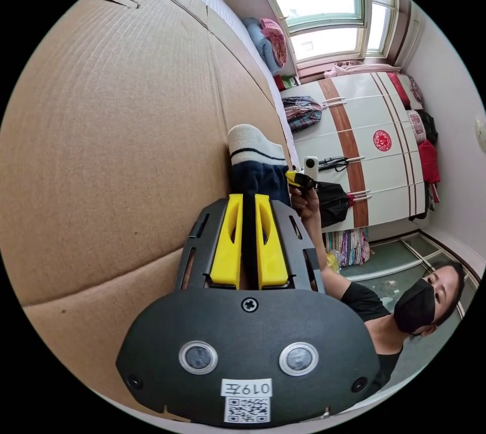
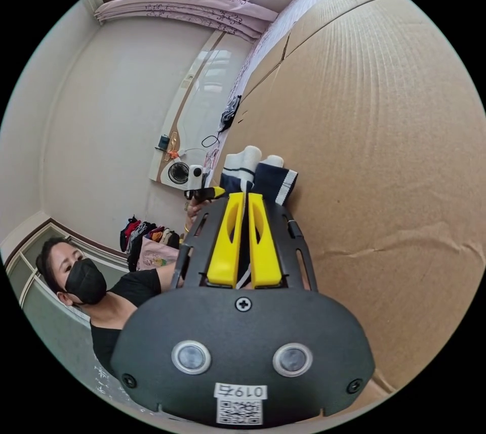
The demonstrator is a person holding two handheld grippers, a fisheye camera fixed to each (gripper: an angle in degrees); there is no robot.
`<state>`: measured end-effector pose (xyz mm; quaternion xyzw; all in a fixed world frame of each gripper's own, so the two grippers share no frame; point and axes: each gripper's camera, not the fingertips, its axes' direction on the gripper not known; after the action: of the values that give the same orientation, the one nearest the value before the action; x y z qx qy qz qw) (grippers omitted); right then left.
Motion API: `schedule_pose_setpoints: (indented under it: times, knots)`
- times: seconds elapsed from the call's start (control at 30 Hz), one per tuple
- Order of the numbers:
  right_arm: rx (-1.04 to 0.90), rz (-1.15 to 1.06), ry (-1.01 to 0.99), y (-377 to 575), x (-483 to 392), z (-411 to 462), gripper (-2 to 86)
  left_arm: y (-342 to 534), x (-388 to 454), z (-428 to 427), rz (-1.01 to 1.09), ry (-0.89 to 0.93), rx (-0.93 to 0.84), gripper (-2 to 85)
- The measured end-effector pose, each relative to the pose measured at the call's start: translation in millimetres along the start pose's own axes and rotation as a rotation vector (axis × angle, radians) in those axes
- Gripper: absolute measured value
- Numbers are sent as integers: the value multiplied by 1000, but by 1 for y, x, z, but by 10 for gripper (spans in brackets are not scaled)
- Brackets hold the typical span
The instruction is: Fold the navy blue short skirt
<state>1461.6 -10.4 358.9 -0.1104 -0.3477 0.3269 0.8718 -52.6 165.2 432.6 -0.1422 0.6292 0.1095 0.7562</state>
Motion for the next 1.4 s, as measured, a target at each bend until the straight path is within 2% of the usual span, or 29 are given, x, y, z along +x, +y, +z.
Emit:
schedule_pose_setpoints:
  times: [0.2, 0.37, 0.53, 0.93, 1.17, 1.4]
  knots:
    - [-1, -2, -9, 8, -3, 4, 11, 8, 4, -4, 7, 6, 1, 31]
    - [-48, -48, 11, 41, -43, -2, 75, 28, 20, -25, 64, 42, 37, 73]
    - [-84, -52, 6, 85, -69, 0, 90, 72, 34, -41, 84, 35, 35, 89]
    - [-123, -25, 72, 126, -93, 25, 73, 125, 52, -40, 64, -23, -43, 84]
    - [-145, -52, 109, 135, -112, 36, 15, 140, 56, -38, 65, -37, -86, 46]
    - [-151, -40, 114, 145, -121, 36, 0, 156, 59, -43, 70, -51, -105, 32]
